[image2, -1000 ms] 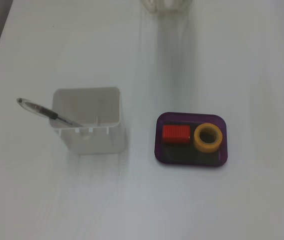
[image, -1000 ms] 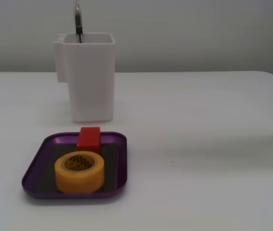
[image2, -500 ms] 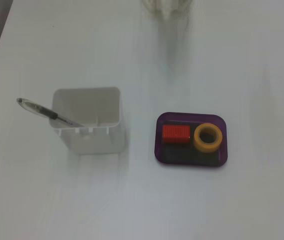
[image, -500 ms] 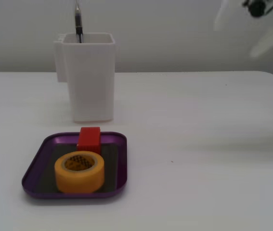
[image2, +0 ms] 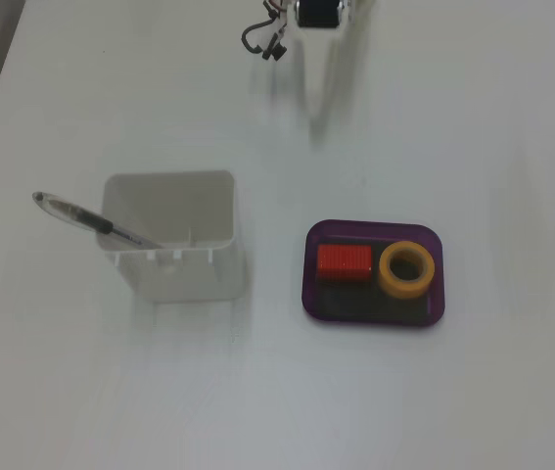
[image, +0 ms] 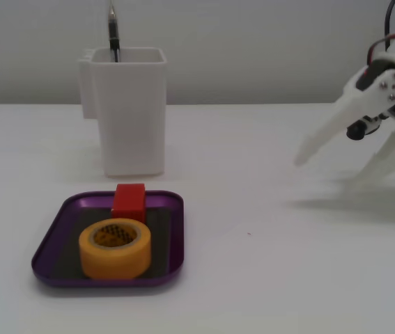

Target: Pick up the red cube and place it in the box.

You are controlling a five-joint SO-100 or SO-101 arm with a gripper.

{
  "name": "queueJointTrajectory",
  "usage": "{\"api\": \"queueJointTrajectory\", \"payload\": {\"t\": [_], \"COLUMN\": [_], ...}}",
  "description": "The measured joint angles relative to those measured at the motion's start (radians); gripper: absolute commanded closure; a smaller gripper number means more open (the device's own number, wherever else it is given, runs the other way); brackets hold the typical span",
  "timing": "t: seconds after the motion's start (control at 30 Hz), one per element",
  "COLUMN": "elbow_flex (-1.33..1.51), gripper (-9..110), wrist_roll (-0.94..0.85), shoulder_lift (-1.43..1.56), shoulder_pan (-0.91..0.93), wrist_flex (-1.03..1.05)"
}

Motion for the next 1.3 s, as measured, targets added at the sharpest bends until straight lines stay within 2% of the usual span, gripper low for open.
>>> {"api": "queueJointTrajectory", "payload": {"t": [0.1, 0.2, 0.4, 1.3], "elbow_flex": [0.075, 0.098, 0.107, 0.114], "gripper": [87, 102, 97, 97], "wrist_roll": [0.008, 0.006, 0.008, 0.008], "shoulder_lift": [0.006, 0.006, 0.006, 0.006], "shoulder_pan": [0.006, 0.005, 0.005, 0.005], "wrist_flex": [0.002, 0.002, 0.002, -0.005]}}
